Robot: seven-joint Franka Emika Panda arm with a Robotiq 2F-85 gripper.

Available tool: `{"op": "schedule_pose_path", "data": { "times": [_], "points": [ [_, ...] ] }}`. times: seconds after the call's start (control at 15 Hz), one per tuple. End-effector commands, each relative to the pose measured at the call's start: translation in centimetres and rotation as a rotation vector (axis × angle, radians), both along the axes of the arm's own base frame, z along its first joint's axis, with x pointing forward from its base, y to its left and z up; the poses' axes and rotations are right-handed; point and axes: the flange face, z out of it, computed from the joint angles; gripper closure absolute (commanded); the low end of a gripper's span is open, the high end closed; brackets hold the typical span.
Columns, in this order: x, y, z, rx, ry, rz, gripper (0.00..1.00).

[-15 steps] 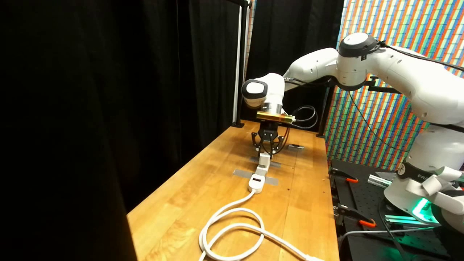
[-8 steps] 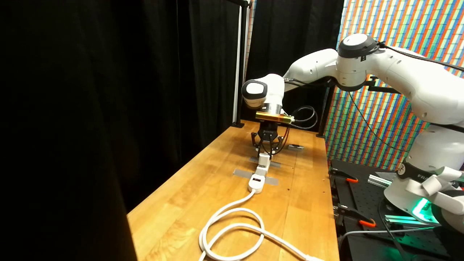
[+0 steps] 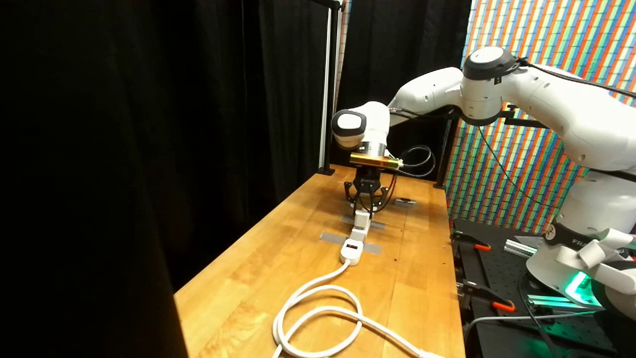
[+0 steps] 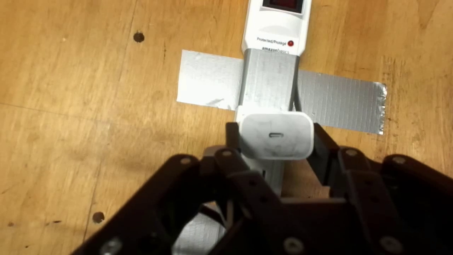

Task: Plug the USB head into the extension cable

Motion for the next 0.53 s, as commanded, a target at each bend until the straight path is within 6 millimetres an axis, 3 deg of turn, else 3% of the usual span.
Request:
{"op": "schedule_pose_path", "data": {
  "times": [0.0, 0.2, 0.33, 0.47],
  "points": [
    [0.1, 0.2, -1.6, 0.033, 0.023, -0.002, 0.19],
    [-0.2, 0.3, -2.2, 0.049, 0.032, -0.002, 0.0],
    [-0.3, 0.5, -2.0, 0.048, 0.028, 0.006, 0.0],
    [-0.3, 0.6, -0.5, 0.005, 0.012, 0.024, 0.0]
  ]
}}
